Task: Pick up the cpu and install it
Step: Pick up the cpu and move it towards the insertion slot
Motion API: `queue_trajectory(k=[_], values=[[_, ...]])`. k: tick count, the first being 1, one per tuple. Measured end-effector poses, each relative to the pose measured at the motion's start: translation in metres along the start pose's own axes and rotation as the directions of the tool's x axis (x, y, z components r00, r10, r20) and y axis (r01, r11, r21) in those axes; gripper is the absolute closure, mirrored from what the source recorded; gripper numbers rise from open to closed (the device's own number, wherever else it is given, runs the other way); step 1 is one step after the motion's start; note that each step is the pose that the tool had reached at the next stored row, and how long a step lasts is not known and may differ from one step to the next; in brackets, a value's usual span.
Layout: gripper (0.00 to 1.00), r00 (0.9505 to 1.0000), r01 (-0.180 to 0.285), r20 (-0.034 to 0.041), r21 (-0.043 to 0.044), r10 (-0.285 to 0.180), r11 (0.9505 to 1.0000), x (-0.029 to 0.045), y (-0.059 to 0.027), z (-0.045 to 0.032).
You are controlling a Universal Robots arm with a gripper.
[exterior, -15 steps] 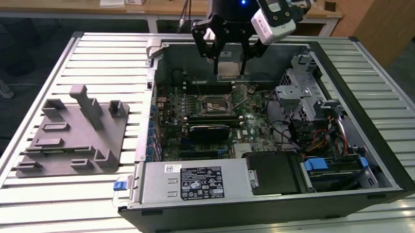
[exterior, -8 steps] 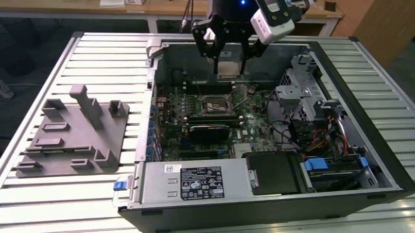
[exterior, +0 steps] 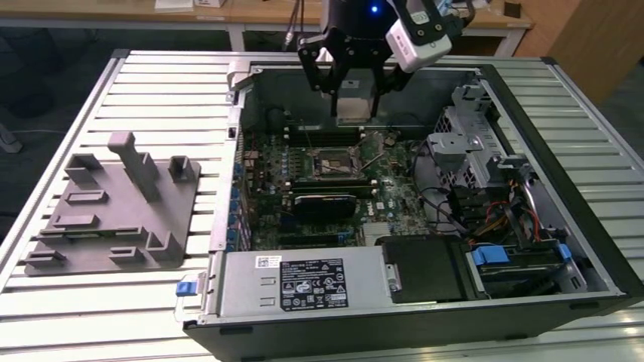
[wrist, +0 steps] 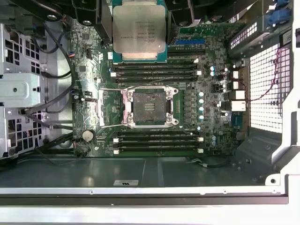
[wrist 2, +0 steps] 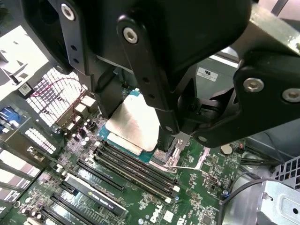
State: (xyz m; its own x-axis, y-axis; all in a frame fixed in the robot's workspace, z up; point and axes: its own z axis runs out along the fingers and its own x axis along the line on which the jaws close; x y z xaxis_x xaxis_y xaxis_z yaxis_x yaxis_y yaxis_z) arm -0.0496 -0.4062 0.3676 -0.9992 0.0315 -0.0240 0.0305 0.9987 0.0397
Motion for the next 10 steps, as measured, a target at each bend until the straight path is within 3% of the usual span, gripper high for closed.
queue_trajectory(k=[10], values=[[0.45, 1.0, 0.0, 0.0002, 0.001, 0.0, 1.0, 0.0005, 0.0061, 0.0137]])
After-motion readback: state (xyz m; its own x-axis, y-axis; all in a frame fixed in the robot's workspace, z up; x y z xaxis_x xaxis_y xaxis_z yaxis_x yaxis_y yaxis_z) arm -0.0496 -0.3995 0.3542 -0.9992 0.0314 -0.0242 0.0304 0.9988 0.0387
